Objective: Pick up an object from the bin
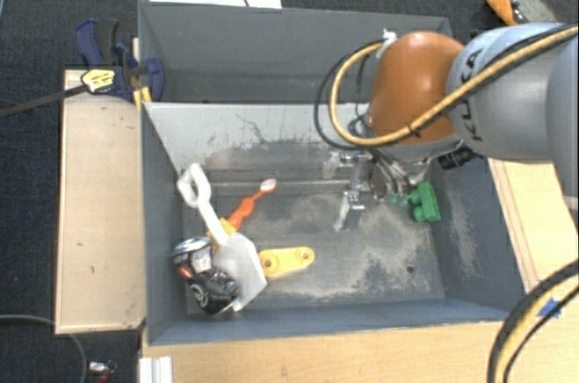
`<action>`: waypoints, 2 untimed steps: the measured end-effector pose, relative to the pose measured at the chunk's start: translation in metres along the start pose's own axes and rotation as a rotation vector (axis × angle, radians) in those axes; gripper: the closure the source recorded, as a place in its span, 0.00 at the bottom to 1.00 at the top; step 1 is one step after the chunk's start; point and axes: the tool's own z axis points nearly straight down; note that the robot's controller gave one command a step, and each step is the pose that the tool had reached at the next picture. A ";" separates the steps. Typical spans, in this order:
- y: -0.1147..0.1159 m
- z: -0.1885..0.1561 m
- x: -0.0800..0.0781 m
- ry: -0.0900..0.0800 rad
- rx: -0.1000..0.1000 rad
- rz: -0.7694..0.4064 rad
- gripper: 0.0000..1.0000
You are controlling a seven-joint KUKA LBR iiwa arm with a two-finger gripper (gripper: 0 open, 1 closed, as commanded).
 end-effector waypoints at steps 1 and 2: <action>0.000 -0.004 -0.002 -0.008 0.000 0.001 0.00; 0.061 0.051 0.048 -0.009 0.000 -0.192 0.00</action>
Offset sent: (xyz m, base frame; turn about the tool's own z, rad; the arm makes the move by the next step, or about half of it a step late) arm -0.0568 0.0697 -0.0600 -0.2238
